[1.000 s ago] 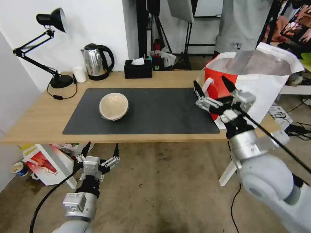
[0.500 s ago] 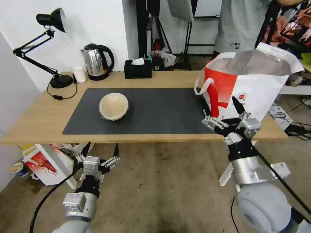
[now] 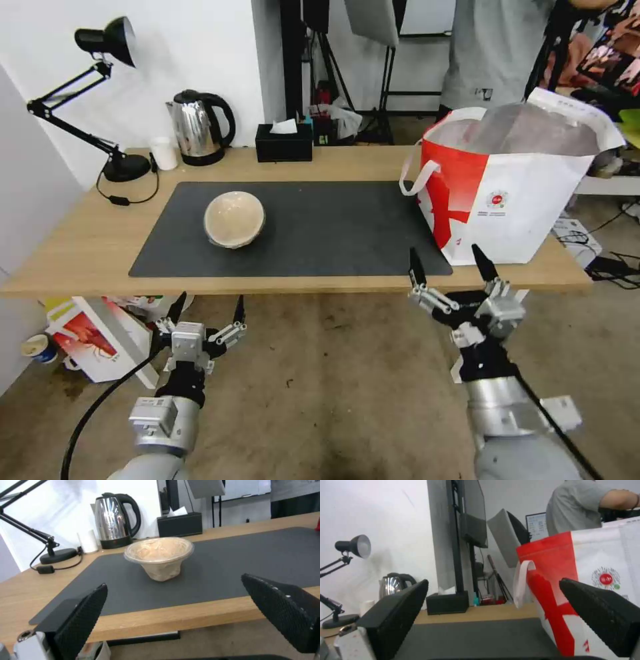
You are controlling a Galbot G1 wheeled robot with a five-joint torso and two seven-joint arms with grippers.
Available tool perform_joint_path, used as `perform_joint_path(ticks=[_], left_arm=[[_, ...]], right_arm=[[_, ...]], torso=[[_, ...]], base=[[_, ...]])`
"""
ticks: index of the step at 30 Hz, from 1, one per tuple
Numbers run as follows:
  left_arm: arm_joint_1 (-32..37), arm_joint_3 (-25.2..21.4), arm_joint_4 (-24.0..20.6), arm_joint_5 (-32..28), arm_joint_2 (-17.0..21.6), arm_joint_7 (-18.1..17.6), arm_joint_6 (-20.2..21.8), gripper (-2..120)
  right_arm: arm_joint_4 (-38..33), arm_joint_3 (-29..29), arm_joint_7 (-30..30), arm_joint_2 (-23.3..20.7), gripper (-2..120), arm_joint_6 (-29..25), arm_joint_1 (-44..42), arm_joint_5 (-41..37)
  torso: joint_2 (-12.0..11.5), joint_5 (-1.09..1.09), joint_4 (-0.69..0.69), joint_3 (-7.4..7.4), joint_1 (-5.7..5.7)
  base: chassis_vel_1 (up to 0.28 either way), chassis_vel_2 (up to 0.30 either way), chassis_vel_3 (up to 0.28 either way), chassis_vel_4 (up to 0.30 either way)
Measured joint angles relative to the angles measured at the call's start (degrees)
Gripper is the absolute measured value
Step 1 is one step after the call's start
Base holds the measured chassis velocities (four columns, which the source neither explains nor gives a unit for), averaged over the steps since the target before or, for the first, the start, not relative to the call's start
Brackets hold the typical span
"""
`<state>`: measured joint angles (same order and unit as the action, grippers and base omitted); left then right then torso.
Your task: Pick up the trash from the table and place it into the takeout bag.
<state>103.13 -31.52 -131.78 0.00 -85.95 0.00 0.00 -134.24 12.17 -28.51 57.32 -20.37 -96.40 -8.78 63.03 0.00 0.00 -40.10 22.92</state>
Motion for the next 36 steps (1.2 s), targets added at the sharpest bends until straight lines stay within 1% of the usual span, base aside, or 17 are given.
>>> perform_joint_path(ticks=[3, 11, 17, 22, 36], left_arm=[[0.00, 0.00, 0.00, 0.00, 0.00, 0.00, 0.00, 100], [0.00, 0.00, 0.00, 0.00, 0.00, 0.00, 0.00, 100], [0.00, 0.00, 0.00, 0.00, 0.00, 0.00, 0.00, 100], [0.00, 0.00, 0.00, 0.00, 0.00, 0.00, 0.00, 100], [0.00, 0.00, 0.00, 0.00, 0.00, 0.00, 0.00, 100]], right_arm=[[0.95, -1.47, -0.35, 1.59, 100, -2.02, -0.94, 1.99], [3.34, -3.99, -1.45, 3.71, 100, -5.47, -2.29, 5.98], [4.85, -5.38, -1.56, 4.76, 100, -6.21, -2.21, 7.62], [5.55, -5.89, -1.55, 4.98, 100, -6.29, -1.82, 8.47], [8.65, -5.18, -1.60, 3.53, 100, -7.41, -1.34, 9.48]], torso=[[0.00, 0.00, 0.00, 0.00, 0.00], [0.00, 0.00, 0.00, -0.01, 0.00], [-0.01, 0.00, 0.00, -0.01, 0.00], [-0.01, 0.00, 0.00, -0.01, 0.00], [-0.01, 0.00, 0.00, -0.01, 0.00]], base=[[0.000, 0.000, 0.000, 0.000], [0.000, 0.000, 0.000, 0.000], [0.000, 0.000, 0.000, 0.000], [0.000, 0.000, 0.000, 0.000], [0.000, 0.000, 0.000, 0.000]])
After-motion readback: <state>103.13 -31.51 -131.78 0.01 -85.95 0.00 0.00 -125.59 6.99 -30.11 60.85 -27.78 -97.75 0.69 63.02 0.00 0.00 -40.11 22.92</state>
